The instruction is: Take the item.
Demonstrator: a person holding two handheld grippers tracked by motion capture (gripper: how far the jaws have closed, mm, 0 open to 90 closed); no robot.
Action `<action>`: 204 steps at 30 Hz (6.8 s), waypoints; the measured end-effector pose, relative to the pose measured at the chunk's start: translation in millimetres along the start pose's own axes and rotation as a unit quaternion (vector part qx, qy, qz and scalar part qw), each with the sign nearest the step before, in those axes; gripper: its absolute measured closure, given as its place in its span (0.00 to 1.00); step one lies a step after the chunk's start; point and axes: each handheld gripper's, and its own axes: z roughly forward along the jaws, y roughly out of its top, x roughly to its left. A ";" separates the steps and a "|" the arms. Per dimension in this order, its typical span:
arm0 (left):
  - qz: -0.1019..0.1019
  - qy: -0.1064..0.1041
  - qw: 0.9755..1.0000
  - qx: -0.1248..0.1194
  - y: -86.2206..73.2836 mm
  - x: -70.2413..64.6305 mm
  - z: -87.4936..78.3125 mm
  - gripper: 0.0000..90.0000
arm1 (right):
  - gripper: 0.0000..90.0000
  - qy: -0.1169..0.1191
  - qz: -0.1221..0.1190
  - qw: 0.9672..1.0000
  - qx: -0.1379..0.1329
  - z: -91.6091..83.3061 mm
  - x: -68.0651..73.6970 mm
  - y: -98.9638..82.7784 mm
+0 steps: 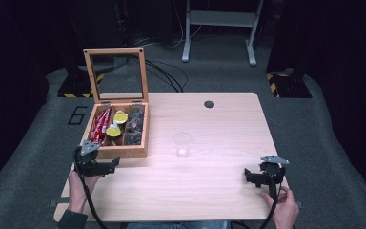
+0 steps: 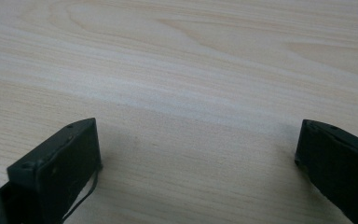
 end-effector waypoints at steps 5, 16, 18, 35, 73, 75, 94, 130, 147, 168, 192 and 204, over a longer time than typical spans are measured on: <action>0.004 -0.007 1.000 -0.001 10.7 -1.1 4.1 0.04 | 0.00 0.000 0.000 1.000 0.000 0.0 0.0 0.0; 0.012 -0.029 0.999 -0.008 35.2 0.1 15.5 0.09 | 0.00 0.000 0.000 1.000 0.000 0.0 0.0 0.0; 0.016 -0.033 0.999 -0.007 41.7 0.4 20.1 0.09 | 0.00 0.000 0.000 1.000 0.000 0.0 0.0 0.0; 0.022 -0.043 0.999 0.025 67.5 7.8 53.6 0.26 | 0.00 0.000 0.000 1.000 0.000 0.0 0.0 0.0; 0.007 -0.026 0.998 0.049 71.2 12.8 80.5 0.93 | 0.00 -0.006 0.007 1.000 0.003 -1.0 1.4 -0.6; 0.008 -0.029 0.999 0.045 71.3 13.0 80.0 0.97 | 0.00 -0.006 0.007 1.000 0.003 -1.0 1.5 -0.6; 0.026 -0.036 0.999 0.020 75.9 3.2 69.6 1.00 | 0.00 -0.006 0.006 1.000 0.003 -0.9 1.3 -0.6; 0.060 -0.062 0.996 -0.033 108.9 -23.2 38.1 1.00 | 0.00 -0.005 0.006 1.000 0.003 -0.9 1.4 -0.6; 0.079 -0.090 0.992 -0.044 122.4 -42.7 35.1 1.00 | 0.00 -0.006 0.007 1.000 0.003 -1.0 1.5 -0.6; 0.111 -0.122 0.985 -0.046 139.7 -82.0 43.6 1.00 | 0.00 -0.005 0.007 1.000 0.003 -1.0 1.4 -0.6; 0.137 -0.159 0.977 -0.042 145.7 -126.4 63.6 1.00 | 0.00 -0.006 0.007 1.000 0.003 -1.0 1.4 -0.6; 0.147 -0.176 0.973 -0.036 147.1 -139.9 72.2 1.00 | 0.00 -0.006 0.006 1.000 0.003 -0.9 1.3 -0.6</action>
